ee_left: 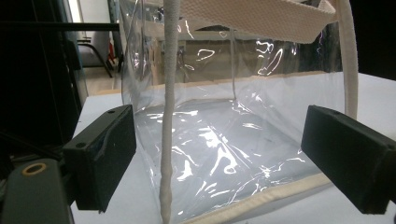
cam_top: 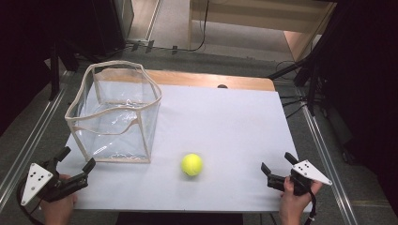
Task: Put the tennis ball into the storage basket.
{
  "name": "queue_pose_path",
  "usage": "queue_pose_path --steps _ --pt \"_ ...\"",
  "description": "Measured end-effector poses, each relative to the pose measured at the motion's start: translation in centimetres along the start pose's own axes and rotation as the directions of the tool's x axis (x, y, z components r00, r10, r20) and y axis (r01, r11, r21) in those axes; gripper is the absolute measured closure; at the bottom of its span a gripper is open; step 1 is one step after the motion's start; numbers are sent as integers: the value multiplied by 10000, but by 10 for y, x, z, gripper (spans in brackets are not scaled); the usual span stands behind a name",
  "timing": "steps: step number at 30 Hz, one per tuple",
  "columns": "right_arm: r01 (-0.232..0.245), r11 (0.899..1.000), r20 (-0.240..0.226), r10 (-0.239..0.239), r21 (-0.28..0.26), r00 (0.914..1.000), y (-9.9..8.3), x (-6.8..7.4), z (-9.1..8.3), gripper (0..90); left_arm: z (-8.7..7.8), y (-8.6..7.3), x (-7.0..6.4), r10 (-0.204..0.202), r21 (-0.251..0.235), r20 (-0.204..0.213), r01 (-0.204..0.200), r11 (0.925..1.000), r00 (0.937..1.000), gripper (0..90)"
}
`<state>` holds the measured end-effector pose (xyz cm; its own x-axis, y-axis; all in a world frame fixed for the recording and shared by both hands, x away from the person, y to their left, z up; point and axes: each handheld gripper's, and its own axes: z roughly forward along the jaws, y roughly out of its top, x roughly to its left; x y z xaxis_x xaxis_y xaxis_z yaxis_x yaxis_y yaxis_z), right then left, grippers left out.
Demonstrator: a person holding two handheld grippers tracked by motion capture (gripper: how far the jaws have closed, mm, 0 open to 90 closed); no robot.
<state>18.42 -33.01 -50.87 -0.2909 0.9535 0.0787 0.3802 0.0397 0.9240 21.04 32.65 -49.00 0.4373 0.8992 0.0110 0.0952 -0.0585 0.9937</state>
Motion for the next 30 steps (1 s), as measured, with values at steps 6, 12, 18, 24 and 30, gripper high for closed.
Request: queue_pose_path --steps 6,12,18,24,30 --pt "117 9999 -52 -118 -45 9999 2 2 -1 0 0 0 0 36 4 9 -36 10000 10000 104" --pt "436 9990 -40 -435 95 9990 6 8 1 0 0 0 0 7 4 -59 -7 10000 10000 104" --pt "417 9989 126 -420 219 9990 12 11 -1 0 0 0 -1 81 9 -81 -81 10000 9999 104" --pt "629 9977 65 -631 266 9980 24 12 -3 0 -1 0 -1 110 -5 -84 -110 9999 9999 104" --pt "1167 9922 -312 -1153 442 9928 39 23 4 0 -1 0 -2 154 -11 -73 -154 9999 9999 104"
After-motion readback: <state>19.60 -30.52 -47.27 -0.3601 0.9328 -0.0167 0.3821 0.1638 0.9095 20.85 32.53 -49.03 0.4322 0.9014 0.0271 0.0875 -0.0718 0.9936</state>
